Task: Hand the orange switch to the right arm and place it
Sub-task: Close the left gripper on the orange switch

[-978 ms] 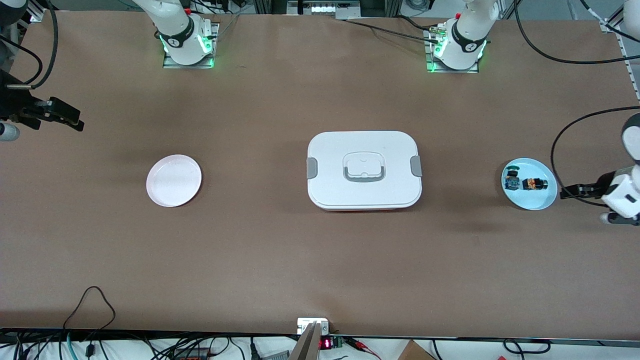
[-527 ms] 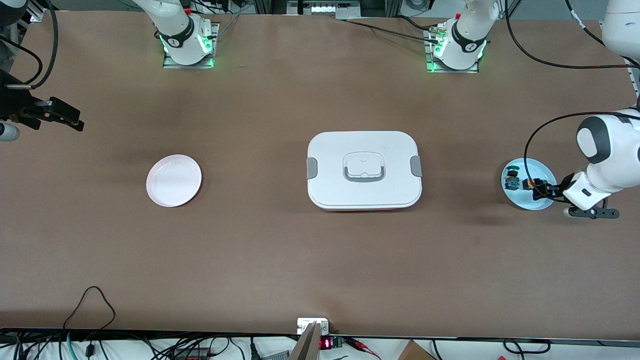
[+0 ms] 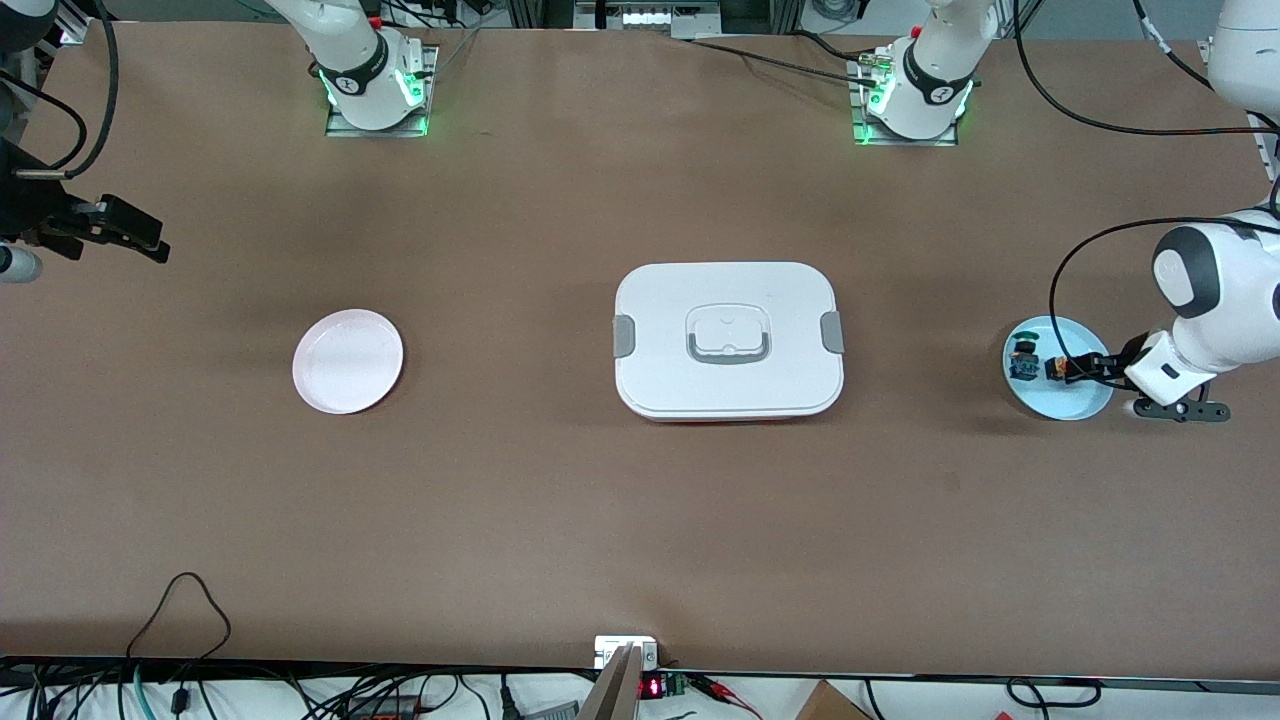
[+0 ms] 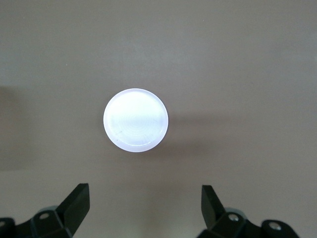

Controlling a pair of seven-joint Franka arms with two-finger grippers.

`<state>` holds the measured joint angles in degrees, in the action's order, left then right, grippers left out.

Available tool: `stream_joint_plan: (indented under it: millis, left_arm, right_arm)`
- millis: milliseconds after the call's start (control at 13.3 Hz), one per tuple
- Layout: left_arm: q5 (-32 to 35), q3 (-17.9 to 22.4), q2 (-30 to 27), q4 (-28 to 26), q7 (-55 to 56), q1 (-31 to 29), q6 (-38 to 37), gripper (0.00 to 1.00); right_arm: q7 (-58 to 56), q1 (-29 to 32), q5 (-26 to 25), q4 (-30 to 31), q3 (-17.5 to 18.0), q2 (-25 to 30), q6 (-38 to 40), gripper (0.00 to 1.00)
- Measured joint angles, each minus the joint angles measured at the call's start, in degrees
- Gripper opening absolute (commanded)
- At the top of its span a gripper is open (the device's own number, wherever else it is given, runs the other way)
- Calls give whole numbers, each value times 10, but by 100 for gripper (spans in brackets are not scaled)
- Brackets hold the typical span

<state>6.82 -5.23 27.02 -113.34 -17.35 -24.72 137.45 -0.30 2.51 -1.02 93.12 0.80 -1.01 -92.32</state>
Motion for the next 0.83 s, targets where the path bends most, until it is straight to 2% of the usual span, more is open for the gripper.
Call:
stream_joint_plan:
  millis: [828]
  left_arm:
    - [0, 0, 15, -22, 0, -3, 23, 100]
  right_arm:
    - [0, 0, 0, 0, 0, 0, 0, 100]
